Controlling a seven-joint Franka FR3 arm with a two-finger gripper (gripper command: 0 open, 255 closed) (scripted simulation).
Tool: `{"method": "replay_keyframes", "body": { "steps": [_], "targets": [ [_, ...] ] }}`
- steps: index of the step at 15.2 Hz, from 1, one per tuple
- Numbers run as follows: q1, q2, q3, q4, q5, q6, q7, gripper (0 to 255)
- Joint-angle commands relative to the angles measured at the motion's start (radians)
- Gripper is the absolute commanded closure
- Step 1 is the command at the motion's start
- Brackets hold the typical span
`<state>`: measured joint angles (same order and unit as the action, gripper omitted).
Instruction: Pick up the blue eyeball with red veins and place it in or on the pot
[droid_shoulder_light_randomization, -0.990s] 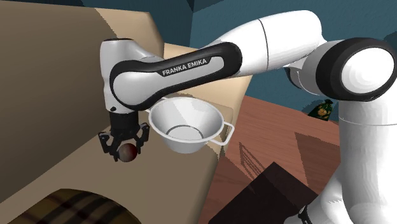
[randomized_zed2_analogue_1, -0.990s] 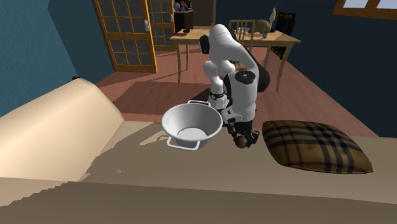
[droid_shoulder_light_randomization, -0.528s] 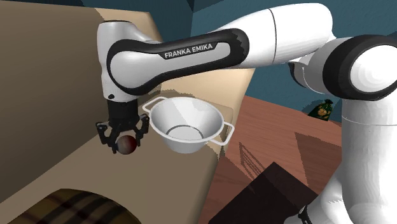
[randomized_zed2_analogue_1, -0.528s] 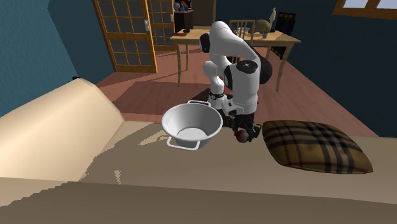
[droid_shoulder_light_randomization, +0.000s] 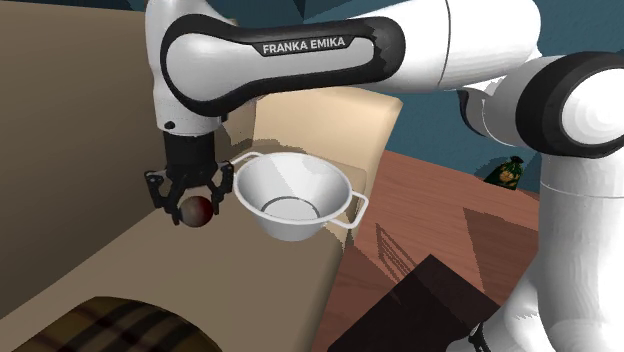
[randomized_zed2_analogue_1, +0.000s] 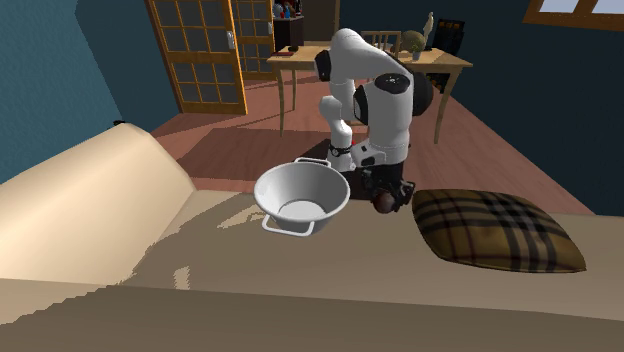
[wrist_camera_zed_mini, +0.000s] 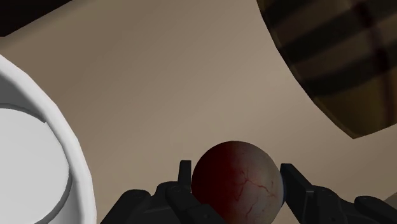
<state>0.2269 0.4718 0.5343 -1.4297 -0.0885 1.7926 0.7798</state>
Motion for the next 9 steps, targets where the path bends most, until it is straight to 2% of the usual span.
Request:
{"method": "replay_keyframes", "body": {
  "steps": [1,9],
  "targets": [
    [0.000,-0.006,0.002,0.018,0.003,-0.024,0.000,255],
    [0.012,-0.006,0.005,0.128,0.003,-0.132,0.007,255]
  ]
}}
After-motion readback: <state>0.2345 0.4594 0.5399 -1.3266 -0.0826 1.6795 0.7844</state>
